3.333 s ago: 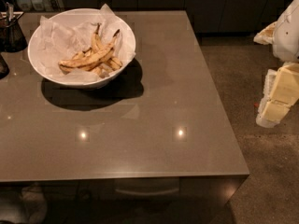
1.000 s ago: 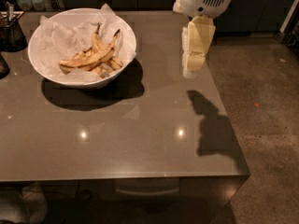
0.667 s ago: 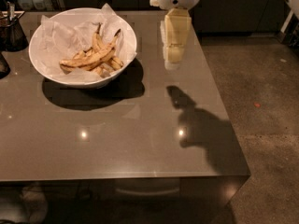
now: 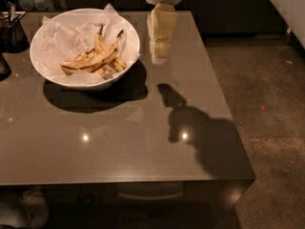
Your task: Pick banana from white bowl
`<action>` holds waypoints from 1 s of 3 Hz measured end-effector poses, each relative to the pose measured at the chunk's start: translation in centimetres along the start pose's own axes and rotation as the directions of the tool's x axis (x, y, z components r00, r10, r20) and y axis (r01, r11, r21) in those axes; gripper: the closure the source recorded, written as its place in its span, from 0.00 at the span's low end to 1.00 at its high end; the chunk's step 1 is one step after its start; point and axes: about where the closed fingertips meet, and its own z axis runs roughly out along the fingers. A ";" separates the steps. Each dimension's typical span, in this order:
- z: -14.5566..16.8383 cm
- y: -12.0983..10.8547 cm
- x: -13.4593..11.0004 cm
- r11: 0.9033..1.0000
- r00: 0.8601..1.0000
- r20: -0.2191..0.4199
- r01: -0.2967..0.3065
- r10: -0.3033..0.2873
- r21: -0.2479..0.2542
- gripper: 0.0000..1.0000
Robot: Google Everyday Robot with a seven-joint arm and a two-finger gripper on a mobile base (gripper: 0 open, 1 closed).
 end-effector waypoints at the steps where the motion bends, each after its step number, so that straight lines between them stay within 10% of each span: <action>1: 1.4 -2.6 -3.3 0.996 0.996 0.007 0.084 -0.084 -0.007 0.00; 3: 3.7 -5.2 -7.6 0.984 0.984 0.014 0.178 -0.178 0.010 0.00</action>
Offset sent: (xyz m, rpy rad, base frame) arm 0.0434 0.1063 -0.0208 -0.1734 0.0512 0.2602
